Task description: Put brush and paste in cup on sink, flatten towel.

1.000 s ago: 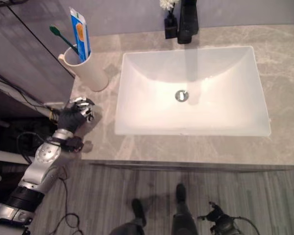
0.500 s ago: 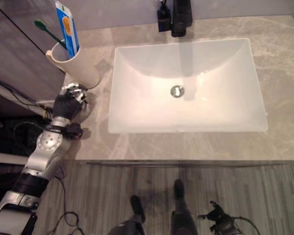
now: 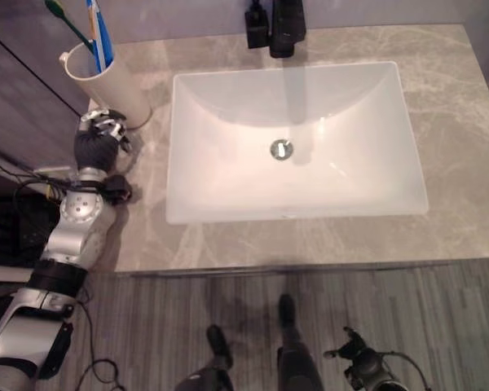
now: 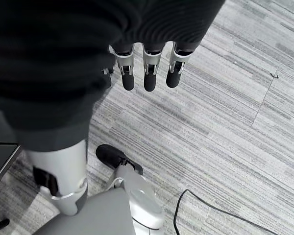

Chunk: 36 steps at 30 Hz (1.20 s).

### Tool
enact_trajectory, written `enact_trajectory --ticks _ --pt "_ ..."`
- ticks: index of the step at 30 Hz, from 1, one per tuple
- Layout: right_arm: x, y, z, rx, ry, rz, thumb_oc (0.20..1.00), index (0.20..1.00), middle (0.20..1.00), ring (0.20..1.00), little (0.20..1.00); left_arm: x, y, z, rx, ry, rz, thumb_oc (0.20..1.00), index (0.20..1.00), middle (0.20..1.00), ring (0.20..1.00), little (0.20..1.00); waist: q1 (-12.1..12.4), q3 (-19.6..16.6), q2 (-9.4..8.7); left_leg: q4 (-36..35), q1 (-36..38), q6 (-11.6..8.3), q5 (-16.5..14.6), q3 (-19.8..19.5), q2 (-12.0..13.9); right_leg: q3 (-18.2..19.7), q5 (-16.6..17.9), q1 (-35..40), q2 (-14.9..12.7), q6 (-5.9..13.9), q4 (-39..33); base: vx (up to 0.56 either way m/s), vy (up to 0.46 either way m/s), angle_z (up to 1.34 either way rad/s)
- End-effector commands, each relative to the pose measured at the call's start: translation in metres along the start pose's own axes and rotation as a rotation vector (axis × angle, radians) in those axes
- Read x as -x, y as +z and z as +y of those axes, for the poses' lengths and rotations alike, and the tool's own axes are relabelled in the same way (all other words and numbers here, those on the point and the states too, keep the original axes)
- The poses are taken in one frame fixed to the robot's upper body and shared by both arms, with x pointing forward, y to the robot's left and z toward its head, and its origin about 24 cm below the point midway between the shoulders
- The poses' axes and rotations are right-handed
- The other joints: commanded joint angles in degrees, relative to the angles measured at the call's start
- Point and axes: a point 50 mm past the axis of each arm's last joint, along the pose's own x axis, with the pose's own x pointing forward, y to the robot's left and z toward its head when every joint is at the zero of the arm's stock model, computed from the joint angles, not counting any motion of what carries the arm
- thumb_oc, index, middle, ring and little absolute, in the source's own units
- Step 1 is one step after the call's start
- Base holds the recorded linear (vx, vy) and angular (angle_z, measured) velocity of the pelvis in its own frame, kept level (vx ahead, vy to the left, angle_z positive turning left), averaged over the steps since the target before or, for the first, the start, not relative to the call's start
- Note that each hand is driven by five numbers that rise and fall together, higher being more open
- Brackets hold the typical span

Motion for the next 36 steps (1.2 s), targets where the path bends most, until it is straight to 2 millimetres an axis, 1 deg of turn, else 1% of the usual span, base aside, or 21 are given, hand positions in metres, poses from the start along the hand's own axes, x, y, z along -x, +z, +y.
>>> enact_trajectory --ticks 1,2,5,10,17,20,23,26,27,28,31,36 --pt "-0.002 0.007 -0.001 0.002 -0.01 -0.014 1.0 1.0 1.0 1.0 1.0 -0.013 0.0 0.015 -0.076 0.063 0.027 0.2 0.2 0.2 0.2 0.2 -0.57 0.39 -0.5 0.28 5.08 -3.57 -0.91 -0.9 1.85 -0.26 -0.16 -5.23 -1.73 3.11 5.77 0.0 0.0 -0.04" --pt "-0.002 0.007 -0.001 0.002 -0.01 -0.015 1.0 1.0 1.0 1.0 1.0 -0.013 0.0 0.015 -0.076 0.063 0.027 0.2 0.2 0.2 0.2 0.2 -0.56 0.39 -0.51 0.28 5.07 -3.57 -0.91 -0.9 1.84 -0.26 -0.16 -5.24 -1.73 3.11 5.77 0.0 0.005 -0.04" --pt "-0.002 0.012 -0.001 0.004 -0.011 -0.027 1.0 1.0 1.0 1.0 1.0 -0.024 0.007 0.02 -0.101 0.089 0.021 0.2 0.2 0.2 0.2 0.2 -1.01 0.49 -0.55 0.28 4.8 -3.73 -0.74 -0.61 1.97 -0.13 0.01 -5.98 -1.49 3.13 5.93 0.0 0.006 -0.07" --pt "-0.003 0.015 0.0 0.004 -0.011 -0.04 1.0 1.0 1.0 1.0 1.0 -0.035 0.014 0.028 -0.142 0.129 0.026 0.2 0.2 0.2 0.2 0.2 -1.55 0.6 -0.76 0.28 4.38 -4.06 -0.43 -0.26 2.35 0.12 -0.08 -7.16 -0.96 3.02 6.47 0.0 -0.006 -0.03" --pt "-0.003 0.02 0.0 -0.004 -0.018 -0.057 1.0 1.0 1.0 1.0 1.0 -0.047 0.025 0.038 -0.145 0.198 0.019 0.2 0.2 0.2 0.2 0.2 -2.47 0.65 -0.91 0.28 3.69 -4.6 0.05 -0.28 3.11 0.11 -1.12 -9.18 -0.46 2.74 8.64 0.02 -0.008 -0.09" --pt "-0.003 0.023 0.002 -0.013 -0.018 -0.065 1.0 1.0 1.0 1.0 1.0 -0.049 0.03 0.042 -0.142 0.228 0.001 0.2 0.2 0.2 0.2 0.2 -2.44 0.67 -0.82 0.28 3.49 -4.71 0.01 -0.39 3.38 -0.04 -1.82 -10.29 -0.21 2.62 10.22 0.0 0.0 0.0" --pt "-0.003 0.025 0.004 -0.028 -0.018 -0.076 1.0 1.0 1.0 1.0 1.0 -0.045 0.028 0.046 -0.134 0.244 -0.007 0.2 0.2 0.2 0.2 0.2 -2.27 0.79 -0.7 0.28 3.45 -4.79 0.04 -0.71 3.58 -0.21 -2.87 -11.36 -0.05 2.46 11.94 0.0 0.0 0.0" --pt "-0.003 0.021 0.004 -0.031 -0.018 -0.064 1.0 1.0 1.0 1.0 1.0 -0.038 0.023 0.061 -0.153 0.282 0.004 0.2 0.2 0.2 0.2 0.2 -1.91 0.76 -0.38 0.28 3.78 -4.74 -0.31 -0.88 3.72 -0.47 -4.1 -12.16 -0.21 2.31 13.85 0.02 -0.002 0.0" --pt "-0.003 0.021 0.004 -0.031 -0.018 -0.063 1.0 1.0 1.0 1.0 1.0 -0.038 0.023 0.061 -0.153 0.282 0.004 0.2 0.2 0.2 0.2 0.2 -1.94 0.75 -0.37 0.28 3.77 -4.74 -0.31 -0.9 3.72 -0.47 -4.13 -12.18 -0.22 2.31 13.89 0.0 0.0 0.0" --pt "-0.003 0.019 0.003 -0.029 -0.023 -0.055 1.0 1.0 1.0 1.0 1.0 -0.037 0.023 0.067 -0.161 0.303 0.008 0.2 0.2 0.2 0.2 0.2 -1.85 0.61 -0.18 0.28 3.82 -4.72 -0.55 -1.04 3.7 -0.68 -4.55 -12.36 -0.24 2.36 14.45 0.0 0.0 0.0" --pt "-0.003 0.021 0.0 -0.031 -0.032 -0.064 1.0 1.0 1.0 1.0 1.0 -0.039 0.028 0.08 -0.173 0.352 0.011 0.2 0.2 0.2 0.2 0.2 -1.79 0.63 0.1 0.28 3.79 -4.75 -0.64 -1.03 3.82 -0.82 -4.92 -12.93 -0.14 2.5 15.18 0.01 0.001 0.01" --pt "-0.003 0.027 -0.001 -0.035 -0.034 -0.091 1.0 1.0 1.0 1.0 1.0 -0.045 0.036 0.089 -0.171 0.402 0.008 0.2 0.2 0.2 0.2 0.2 -2.24 0.87 0.37 0.28 3.49 -4.85 -0.71 -1.12 3.93 -0.88 -5.44 -14.36 -0.14 2.65 16.82 0.0 0.0 0.0"
